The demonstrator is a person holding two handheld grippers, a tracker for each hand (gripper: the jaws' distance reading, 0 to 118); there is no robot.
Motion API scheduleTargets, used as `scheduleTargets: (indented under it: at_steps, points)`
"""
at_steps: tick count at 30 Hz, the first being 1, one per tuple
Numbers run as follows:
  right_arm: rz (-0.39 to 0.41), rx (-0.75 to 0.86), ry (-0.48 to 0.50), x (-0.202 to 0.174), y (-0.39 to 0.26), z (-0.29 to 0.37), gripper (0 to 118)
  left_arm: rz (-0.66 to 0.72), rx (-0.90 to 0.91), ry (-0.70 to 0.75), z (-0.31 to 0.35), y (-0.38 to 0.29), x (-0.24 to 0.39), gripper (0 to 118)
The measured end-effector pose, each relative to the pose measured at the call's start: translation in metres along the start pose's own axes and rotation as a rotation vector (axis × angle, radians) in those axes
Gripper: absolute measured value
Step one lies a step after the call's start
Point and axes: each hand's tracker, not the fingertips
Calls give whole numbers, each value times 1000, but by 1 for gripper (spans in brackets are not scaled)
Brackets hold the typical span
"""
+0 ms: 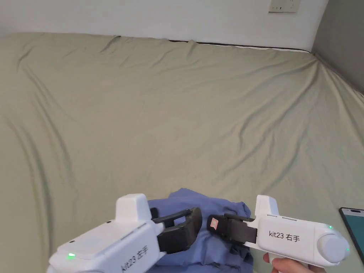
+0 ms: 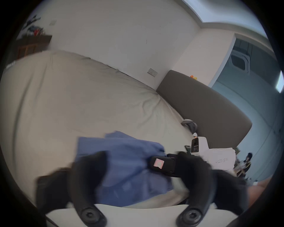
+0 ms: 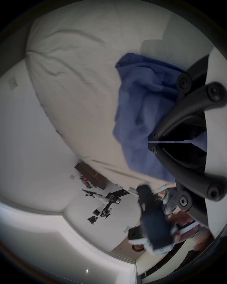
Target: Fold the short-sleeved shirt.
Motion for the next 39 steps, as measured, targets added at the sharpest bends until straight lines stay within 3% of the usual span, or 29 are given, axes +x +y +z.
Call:
scheduleTargets:
  at_steps: [2,5,11,13,14,15,16,17,18,21,23,27,29,33,36,39]
  points:
    - [7,-4,-58,15,-3,-3,2,-11,-9,17,3,1,-25,116]
    - [-77,38,-22,32,-5,4,2,90,-159,5,-8,5,-71,113]
    - [-90,47,40,42,-9,5,2,564,-336,-443,-68,-16,-133,110]
    - [-92,50,56,40,-11,5,2,600,-323,-486,-90,-30,-129,103]
    - [-92,52,63,41,-11,6,1,581,-261,-502,-94,-25,-126,93]
    - [-97,56,67,40,-10,8,1,590,-339,-342,-103,-24,-121,70]
    - [-99,55,70,39,-10,10,1,515,-343,-212,-105,-22,-116,23]
    - [-101,52,80,38,-9,12,1,465,-357,-156,-106,-21,-115,23]
    - [-99,49,89,35,-8,16,1,515,-345,-276,-99,-15,-116,23]
    - [-66,39,103,23,-6,27,1,335,-386,-174,-75,11,-106,21]
    - [-50,36,103,13,-5,35,1,330,-375,-123,-49,28,-120,21]
    - [-17,37,104,-7,-4,49,1,293,-332,9,12,63,-186,21]
    - [4,32,105,-12,-6,52,1,281,-316,142,43,77,-223,21]
    - [1,45,95,-20,-10,57,1,340,-313,251,102,101,-297,21]
    - [16,51,78,-23,-12,58,1,307,-305,433,130,115,-333,21]
    - [15,53,79,-28,-12,59,1,350,-331,452,143,120,-366,21]
